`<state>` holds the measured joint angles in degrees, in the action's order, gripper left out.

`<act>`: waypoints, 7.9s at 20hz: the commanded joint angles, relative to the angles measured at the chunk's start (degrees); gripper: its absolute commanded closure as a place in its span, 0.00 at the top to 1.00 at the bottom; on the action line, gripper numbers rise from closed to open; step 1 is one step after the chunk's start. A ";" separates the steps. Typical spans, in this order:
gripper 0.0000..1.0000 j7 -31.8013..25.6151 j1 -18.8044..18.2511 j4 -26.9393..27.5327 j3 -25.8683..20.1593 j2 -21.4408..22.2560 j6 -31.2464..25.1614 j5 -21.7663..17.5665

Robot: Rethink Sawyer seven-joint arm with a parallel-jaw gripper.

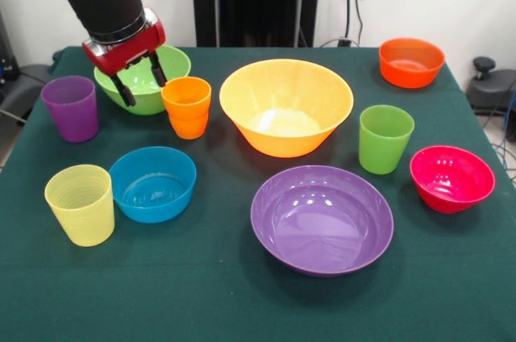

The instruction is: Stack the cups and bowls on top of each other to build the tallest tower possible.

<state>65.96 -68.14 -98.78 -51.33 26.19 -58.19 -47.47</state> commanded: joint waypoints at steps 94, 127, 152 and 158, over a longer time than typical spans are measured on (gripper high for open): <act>1.00 7.33 17.25 1.97 16.94 0.63 12.71 -5.88; 0.00 3.72 18.43 1.46 19.81 0.99 13.29 -1.93; 0.00 4.00 18.10 -5.37 18.67 8.34 11.02 5.04; 0.00 3.41 17.89 -6.07 18.71 9.03 11.60 5.92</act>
<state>66.06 -52.18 -101.82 -34.41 34.65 -46.69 -42.77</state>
